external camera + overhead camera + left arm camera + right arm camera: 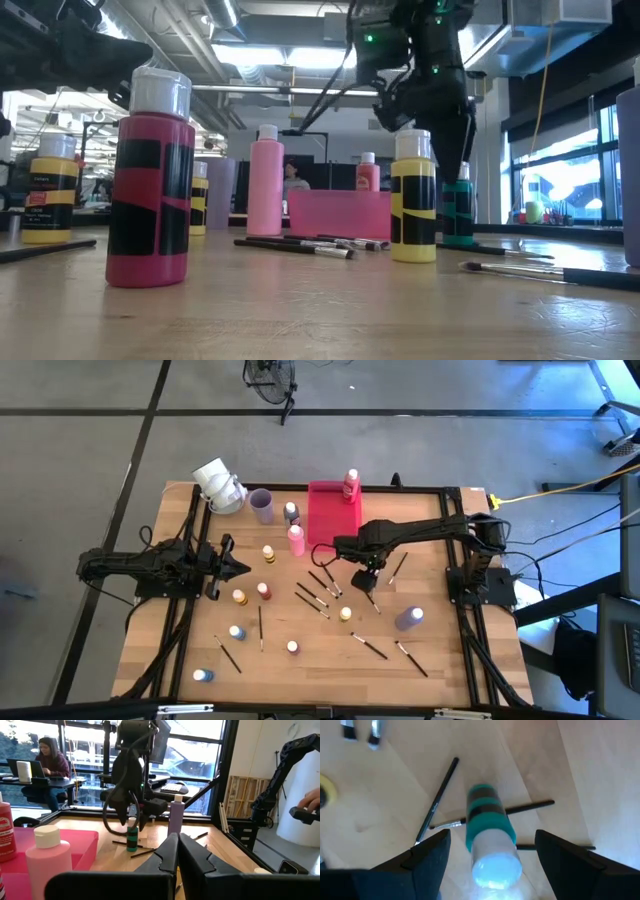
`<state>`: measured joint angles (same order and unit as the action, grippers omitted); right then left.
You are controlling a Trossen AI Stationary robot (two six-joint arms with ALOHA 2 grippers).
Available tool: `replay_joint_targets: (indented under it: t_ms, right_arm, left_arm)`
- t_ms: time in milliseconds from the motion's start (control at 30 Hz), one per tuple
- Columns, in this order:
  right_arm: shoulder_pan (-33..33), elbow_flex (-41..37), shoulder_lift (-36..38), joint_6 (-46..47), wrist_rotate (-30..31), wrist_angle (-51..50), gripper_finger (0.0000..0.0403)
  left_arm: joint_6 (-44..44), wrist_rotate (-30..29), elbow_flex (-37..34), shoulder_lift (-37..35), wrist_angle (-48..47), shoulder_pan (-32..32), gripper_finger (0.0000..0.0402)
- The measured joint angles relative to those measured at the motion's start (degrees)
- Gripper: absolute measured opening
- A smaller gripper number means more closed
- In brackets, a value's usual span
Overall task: Pick & Place Paint Supplies
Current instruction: Put the green paint bottle into the red bin
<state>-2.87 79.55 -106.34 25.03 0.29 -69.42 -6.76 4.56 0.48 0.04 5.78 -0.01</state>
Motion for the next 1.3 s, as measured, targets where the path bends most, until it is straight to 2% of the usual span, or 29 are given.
replay_joint_targets:
  t_ms: [267,700,867,1167,1300]
  right_arm:
    - [0.02,-4.89,-0.01,0.92,1.19,3.91,0.0295]
    - [0.03,-5.30,-0.01,0.54,1.19,6.07,0.0290]
    - [0.03,-5.30,-0.01,1.16,1.17,5.96,0.0252]
    - [0.04,-5.30,0.03,1.14,0.97,5.89,0.0144]
    - [0.04,-5.12,0.06,1.12,0.90,5.25,0.0141]
  left_arm:
    - [0.00,0.00,0.01,0.01,0.00,-0.01,0.0006]
    - [0.00,0.00,0.00,0.01,0.00,-0.01,0.0006]
    - [0.00,0.00,-0.01,0.00,0.00,-0.02,0.0006]
    - [0.00,0.00,-0.01,0.01,0.00,-0.01,0.0006]
    - [0.00,0.00,0.00,0.00,0.00,0.00,0.0006]
